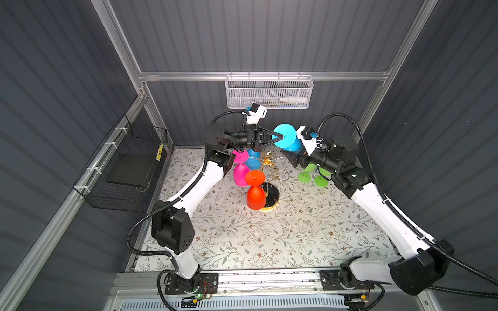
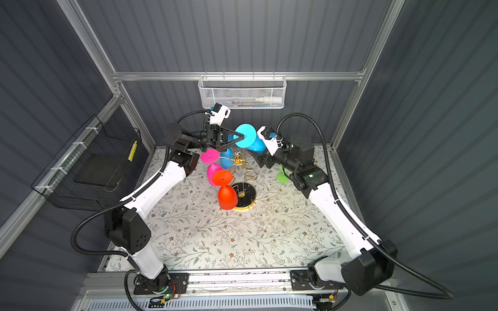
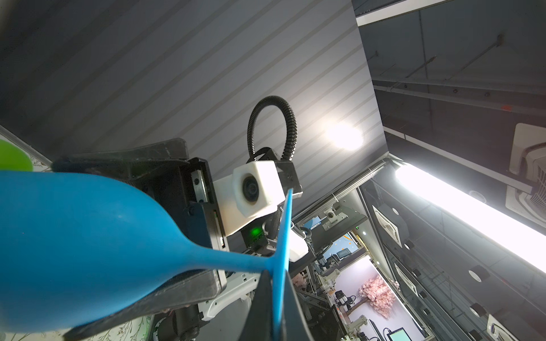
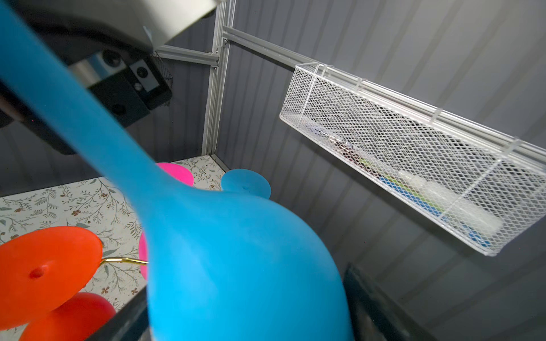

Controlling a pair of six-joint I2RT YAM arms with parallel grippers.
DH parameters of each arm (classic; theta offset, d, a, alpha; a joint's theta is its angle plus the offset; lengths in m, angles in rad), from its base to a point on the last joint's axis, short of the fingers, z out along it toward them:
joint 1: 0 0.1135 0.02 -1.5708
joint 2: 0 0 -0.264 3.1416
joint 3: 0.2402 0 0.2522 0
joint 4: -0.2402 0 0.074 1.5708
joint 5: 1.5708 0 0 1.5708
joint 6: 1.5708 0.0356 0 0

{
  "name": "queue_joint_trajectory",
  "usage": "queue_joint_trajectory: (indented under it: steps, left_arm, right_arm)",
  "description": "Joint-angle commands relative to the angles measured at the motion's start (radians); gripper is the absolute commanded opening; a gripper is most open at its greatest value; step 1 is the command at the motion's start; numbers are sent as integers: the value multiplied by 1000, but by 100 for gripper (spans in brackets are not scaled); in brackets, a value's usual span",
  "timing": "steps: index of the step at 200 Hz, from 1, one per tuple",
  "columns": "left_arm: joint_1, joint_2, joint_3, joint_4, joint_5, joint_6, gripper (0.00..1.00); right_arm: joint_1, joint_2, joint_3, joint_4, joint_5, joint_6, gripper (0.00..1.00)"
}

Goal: Take the wine glass off the wine glass rack
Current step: Pick up the wine glass from the wine glass rack.

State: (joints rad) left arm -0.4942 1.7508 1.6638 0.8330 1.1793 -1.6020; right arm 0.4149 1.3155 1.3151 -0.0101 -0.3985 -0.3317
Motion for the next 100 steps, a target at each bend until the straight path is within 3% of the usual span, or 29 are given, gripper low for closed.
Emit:
queue_joint_trajectory:
  steps: [1,34,47,61,77,100]
  left_arm:
    - [-6,6,25,98,15,-27,0]
    - [-6,7,28,103,16,-27,4]
    - [-6,8,30,103,15,-26,18]
    - [-6,9,31,101,16,-20,45]
    - [-4,9,32,97,16,-2,58]
    - [2,4,35,58,12,45,67]
  right_arm:
    - [15,-13,25,-25,13,0,80]
    - [20,-30,16,-37,21,-9,74]
    - [22,-37,16,-47,23,-8,73]
    - [23,-43,17,-59,27,-5,71]
    - [25,-55,16,-77,33,2,69]
    - [25,-80,17,-121,51,21,65]
